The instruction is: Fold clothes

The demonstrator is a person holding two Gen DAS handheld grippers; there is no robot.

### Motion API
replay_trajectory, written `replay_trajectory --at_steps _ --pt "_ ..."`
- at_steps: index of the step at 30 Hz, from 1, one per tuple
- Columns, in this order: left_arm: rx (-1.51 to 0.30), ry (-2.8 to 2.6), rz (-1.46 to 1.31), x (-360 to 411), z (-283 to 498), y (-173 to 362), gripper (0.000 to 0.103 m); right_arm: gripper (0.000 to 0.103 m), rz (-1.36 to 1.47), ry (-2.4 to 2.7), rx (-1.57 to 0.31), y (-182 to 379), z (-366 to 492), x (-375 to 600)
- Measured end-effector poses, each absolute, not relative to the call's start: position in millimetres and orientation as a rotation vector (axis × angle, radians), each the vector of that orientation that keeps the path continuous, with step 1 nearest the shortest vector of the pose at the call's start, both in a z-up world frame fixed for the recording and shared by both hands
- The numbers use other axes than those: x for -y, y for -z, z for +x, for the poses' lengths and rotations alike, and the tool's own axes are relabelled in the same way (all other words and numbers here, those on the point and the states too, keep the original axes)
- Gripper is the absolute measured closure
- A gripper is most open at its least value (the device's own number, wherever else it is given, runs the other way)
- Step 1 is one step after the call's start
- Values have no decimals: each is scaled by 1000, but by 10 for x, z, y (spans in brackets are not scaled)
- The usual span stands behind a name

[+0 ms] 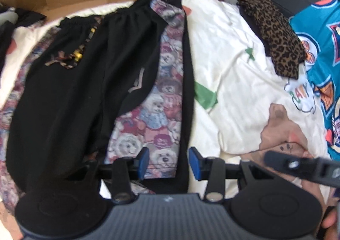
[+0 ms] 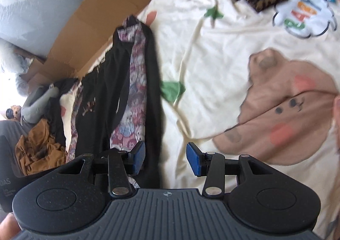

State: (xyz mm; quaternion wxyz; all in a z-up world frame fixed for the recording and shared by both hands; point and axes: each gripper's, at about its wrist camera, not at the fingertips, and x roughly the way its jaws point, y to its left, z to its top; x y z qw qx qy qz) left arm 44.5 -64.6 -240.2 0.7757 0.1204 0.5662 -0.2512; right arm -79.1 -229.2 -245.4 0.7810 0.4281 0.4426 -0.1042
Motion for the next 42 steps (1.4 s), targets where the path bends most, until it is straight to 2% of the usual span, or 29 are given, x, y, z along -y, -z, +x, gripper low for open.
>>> replay_trajectory --at_steps 7,16,18,19,20,28,35,42 --pt "-1289 512 319 891 473 2758 59 53 971 240 -962 2684 -702 2166" --pt "-1287 432 335 741 581 2951 59 53 1007 262 -972 2971 -705 2118" --pt "-1281 442 341 692 597 2951 69 53 998 261 -966 2999 -658 2071" --pt "-1277 450 341 666 604 2943 90 53 982 255 -967 3006 -627 2032" --pt "-1276 457 334 638 617 2926 100 53 978 245 -965 3015 -598 1996" --pt "-1297 508 133 388 877 2554 101 53 1002 187 -892 2970 -390 1807" --pt "-1315 586 296 411 1121 2362 101 54 1098 79 -854 2896 -209 1719" --pt "-1376 665 310 305 1316 2492 101 54 1318 56 -870 3137 -11 1711"
